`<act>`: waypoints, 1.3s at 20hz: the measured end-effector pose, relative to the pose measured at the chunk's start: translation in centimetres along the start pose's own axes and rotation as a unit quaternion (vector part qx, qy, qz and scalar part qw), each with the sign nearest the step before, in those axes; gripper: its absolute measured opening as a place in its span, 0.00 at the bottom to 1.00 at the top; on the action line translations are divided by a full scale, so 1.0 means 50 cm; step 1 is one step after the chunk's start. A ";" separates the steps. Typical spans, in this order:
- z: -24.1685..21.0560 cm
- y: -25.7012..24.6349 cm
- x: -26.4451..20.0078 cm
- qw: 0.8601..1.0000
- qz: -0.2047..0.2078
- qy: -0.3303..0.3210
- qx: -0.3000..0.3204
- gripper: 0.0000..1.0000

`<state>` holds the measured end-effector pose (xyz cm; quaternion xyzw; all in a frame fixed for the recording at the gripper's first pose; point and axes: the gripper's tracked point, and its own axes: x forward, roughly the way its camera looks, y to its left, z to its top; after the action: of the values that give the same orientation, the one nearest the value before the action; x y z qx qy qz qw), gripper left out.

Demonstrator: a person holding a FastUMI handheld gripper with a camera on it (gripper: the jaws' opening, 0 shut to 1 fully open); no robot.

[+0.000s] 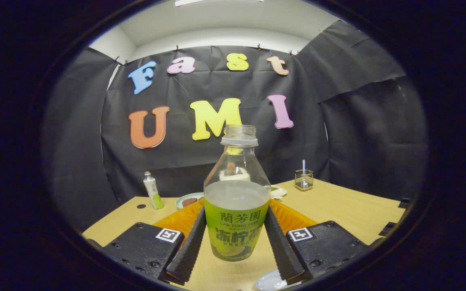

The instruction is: Take the bottle from table, then pour the juice into the cup, finally place the bottle on the coaster

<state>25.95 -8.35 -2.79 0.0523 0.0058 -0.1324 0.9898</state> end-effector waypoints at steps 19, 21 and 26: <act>-0.145 0.025 0.194 0.998 -0.011 0.035 -0.053 0.83; -0.151 0.029 0.198 0.998 -0.008 0.036 -0.049 0.83; -0.151 0.005 0.196 0.998 -0.023 0.028 -0.043 0.83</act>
<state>35.50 -9.87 -10.52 0.0133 0.0404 -0.1536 0.9872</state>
